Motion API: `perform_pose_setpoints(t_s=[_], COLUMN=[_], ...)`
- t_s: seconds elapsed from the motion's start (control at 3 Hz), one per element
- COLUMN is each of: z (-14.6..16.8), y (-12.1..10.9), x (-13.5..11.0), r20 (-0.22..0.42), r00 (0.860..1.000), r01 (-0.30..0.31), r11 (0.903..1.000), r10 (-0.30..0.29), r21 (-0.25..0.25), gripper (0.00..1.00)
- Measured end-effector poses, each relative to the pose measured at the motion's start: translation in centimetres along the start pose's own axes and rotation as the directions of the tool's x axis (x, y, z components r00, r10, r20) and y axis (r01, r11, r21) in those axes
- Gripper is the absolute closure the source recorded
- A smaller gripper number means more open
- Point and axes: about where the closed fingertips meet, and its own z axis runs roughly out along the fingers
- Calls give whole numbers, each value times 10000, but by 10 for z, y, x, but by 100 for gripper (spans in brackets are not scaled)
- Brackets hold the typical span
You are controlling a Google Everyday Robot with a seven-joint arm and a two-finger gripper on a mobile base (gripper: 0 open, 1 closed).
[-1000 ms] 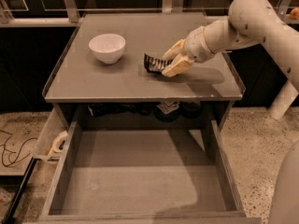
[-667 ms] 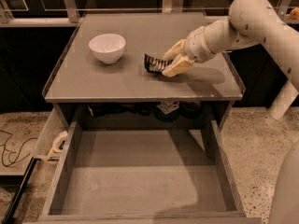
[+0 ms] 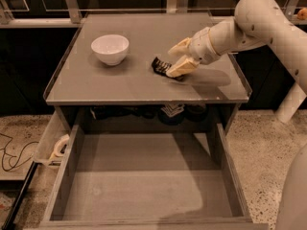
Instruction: Pick rxbar chocolate from top drawer and place on counter
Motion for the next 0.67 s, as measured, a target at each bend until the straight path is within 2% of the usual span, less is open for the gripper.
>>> perform_pose_setpoints(t_s=[0.33, 0.67], z=[0, 0], y=[0, 0], x=[0, 0], r20=[0, 0], r00=[10000, 10000], r01=[0, 0], r11=[10000, 10000], r10=[0, 0], r21=[-1, -1], gripper=[0, 0])
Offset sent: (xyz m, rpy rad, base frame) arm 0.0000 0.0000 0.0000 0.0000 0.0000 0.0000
